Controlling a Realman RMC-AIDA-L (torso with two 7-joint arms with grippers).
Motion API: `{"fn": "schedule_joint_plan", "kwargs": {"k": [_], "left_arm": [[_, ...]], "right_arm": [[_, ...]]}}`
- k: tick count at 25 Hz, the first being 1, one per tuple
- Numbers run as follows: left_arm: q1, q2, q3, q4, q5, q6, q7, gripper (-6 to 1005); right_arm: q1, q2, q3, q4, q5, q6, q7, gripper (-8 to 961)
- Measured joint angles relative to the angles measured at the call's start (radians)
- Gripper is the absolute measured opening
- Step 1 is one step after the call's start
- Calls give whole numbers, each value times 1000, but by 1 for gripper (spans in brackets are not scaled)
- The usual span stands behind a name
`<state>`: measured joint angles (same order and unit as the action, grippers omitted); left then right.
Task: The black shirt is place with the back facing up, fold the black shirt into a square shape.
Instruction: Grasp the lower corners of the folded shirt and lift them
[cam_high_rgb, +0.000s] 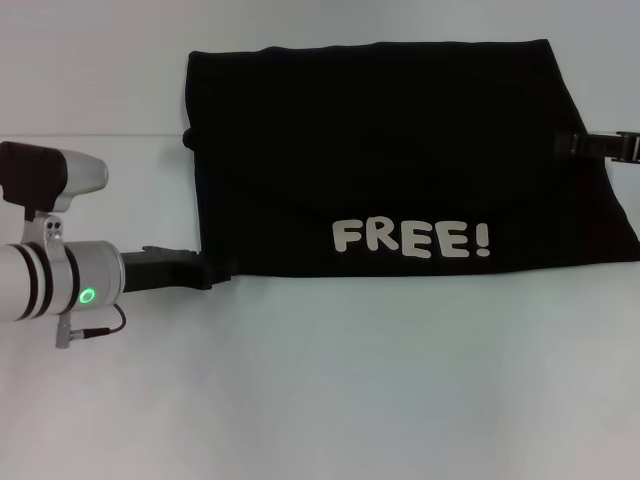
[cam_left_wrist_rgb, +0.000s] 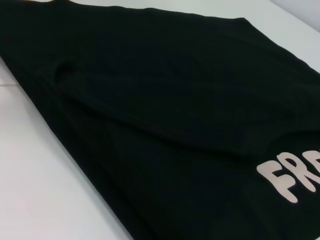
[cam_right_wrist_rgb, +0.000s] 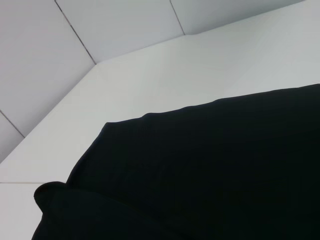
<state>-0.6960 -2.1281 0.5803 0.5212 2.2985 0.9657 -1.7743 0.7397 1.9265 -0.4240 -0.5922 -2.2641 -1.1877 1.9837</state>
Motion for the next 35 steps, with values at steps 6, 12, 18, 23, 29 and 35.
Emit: {"fn": "schedule_joint_plan", "kwargs": {"k": [6,12,18,23,29,35], "left_arm": [[-7,1,0,-3,2,-2,0,337],[-9,3,-4,-2,5,-9,-4,132],[-3,7,-6,10,6,14,-12,-2],[-5,7,-8,13,6,22,-14,-1],[-11,9,-5,13,6,21,-26,0],[-16,12,-4,13,6,17,-27,0]], "right_arm": [[-4,-2,0,2,0,0,0,837],[-17,-12,-3,7,-17,2,22,833],[-39,-30,-4,-3,-118,2,85,832],[-69,-40,0,-3,-143,0,89,833],[-104,-49,0,8,-144,16,89,834],[-90,-42,-17,53,-156,106,78,827]]}}
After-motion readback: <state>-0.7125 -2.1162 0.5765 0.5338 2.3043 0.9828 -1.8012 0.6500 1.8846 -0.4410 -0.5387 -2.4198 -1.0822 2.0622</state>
